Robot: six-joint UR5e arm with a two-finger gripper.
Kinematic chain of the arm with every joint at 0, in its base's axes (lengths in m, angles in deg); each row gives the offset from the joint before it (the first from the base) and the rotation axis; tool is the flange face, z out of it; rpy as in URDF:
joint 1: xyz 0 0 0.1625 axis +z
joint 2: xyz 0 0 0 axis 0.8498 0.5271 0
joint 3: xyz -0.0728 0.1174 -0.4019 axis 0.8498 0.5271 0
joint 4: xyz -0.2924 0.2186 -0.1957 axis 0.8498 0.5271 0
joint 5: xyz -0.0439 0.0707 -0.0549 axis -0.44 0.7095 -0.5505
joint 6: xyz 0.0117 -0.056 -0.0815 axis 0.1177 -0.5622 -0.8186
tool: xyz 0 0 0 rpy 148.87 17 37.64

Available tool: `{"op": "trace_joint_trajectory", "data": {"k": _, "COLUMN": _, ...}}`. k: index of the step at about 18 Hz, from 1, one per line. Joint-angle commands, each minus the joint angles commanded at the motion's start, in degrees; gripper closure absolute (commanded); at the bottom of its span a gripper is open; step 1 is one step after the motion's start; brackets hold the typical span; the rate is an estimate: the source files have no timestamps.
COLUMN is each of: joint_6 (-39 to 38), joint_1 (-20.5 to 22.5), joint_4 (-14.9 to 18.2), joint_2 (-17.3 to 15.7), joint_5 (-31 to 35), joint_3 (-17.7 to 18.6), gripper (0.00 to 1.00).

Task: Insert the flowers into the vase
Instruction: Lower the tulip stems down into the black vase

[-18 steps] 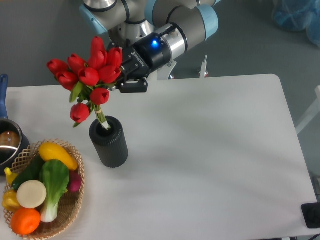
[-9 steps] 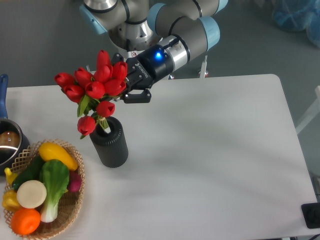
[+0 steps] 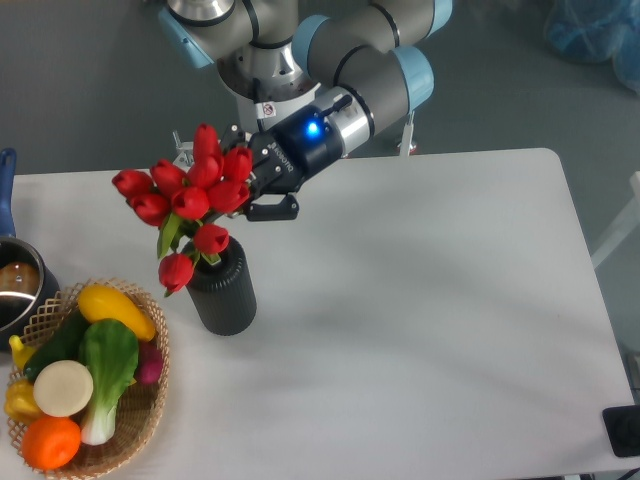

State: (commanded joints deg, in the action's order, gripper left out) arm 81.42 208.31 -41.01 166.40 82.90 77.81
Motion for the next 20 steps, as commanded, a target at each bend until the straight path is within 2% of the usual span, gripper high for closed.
{"op": "trace_joint_trajectory", "data": {"k": 7, "joint_6": 6.59, "joint_1": 0.00, "joint_4": -0.09, "joint_2": 0.18, "joint_5": 0.44, "joint_3": 4.66, "gripper": 0.90}}
{"op": "trace_joint_trajectory", "data": {"k": 16, "joint_6": 7.39, "joint_1": 0.00, "joint_4": -0.09, "joint_2": 1.14, "joint_5": 0.53, "joint_3": 4.92, "gripper": 0.88}}
{"op": "trace_joint_trajectory", "data": {"k": 20, "joint_6": 9.67, "joint_1": 0.35, "joint_4": 0.00, "joint_2": 2.46, "joint_5": 3.25, "joint_3": 5.10, "gripper": 0.85}}
